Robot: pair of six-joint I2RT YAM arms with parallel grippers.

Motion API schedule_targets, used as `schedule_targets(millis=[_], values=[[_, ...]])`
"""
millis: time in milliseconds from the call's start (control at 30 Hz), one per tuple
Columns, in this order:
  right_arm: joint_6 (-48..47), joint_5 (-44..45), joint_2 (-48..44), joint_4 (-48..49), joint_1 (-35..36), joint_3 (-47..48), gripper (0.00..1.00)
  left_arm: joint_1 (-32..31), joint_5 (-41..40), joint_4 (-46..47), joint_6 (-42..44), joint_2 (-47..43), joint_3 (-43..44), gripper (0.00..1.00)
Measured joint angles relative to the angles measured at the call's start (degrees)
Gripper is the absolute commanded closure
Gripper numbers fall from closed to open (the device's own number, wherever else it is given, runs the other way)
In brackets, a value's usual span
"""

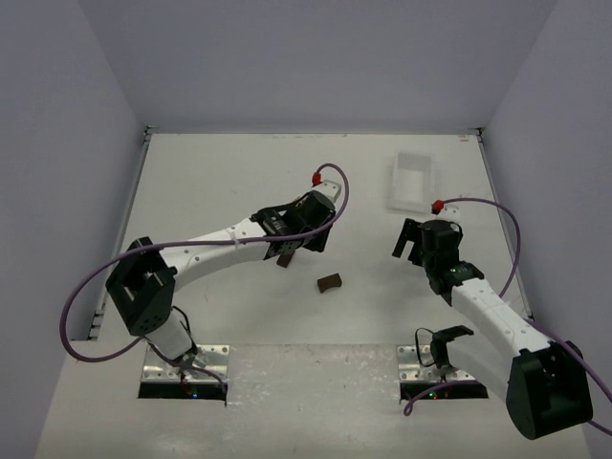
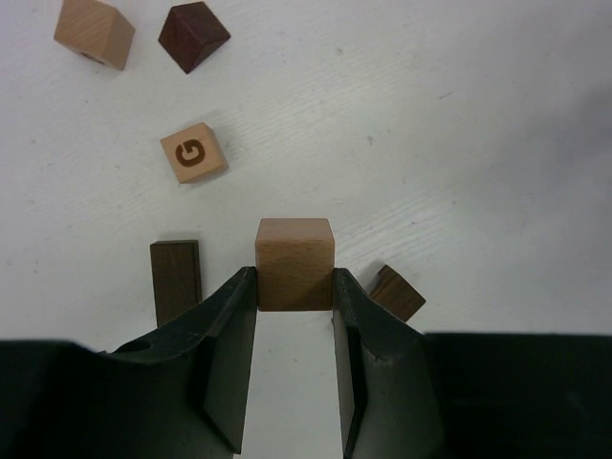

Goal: Build the wood block tower

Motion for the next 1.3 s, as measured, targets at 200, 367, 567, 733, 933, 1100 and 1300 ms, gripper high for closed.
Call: schedule_targets(millis=[200,367,567,733,933,1100,1300], values=[[0.09,0.0,0.0,0.0,0.0,0.0,0.01,-3.22,2.78,1.11,3.89,-0.27,0.0,1.0],[0.31,0.16,0.0,-0.02,0.0,0.0,0.01,-7.04,6.05,3.34,9.26,-0.31,-0.07,1.0],[0.35,0.51,-0.15,-0.04,0.0,0.0,0.01,-10.28,13.65,5.51,15.54,-0.29,-0.07,1.0],[0.35,0.61,-0.35,-0.04,0.0,0.0,0.01,-10.32,16.71,5.65,18.57,-0.2,-0.07,1.0],[0.35,0.63,-0.33,-0.05,0.0,0.0,0.01,-10.32,14.04,5.24,18.18,-0.2,-1.46,1.0],[0.35,0.61,-0.17,-0.07,0.0,0.0,0.01,-10.32,11.92,3.94,16.69,0.02,-2.54,1.0],[0.35,0.61,0.32,-0.07,0.0,0.0,0.01,-10.32,8.64,2.63,13.82,1.53,-2.54,1.0]])
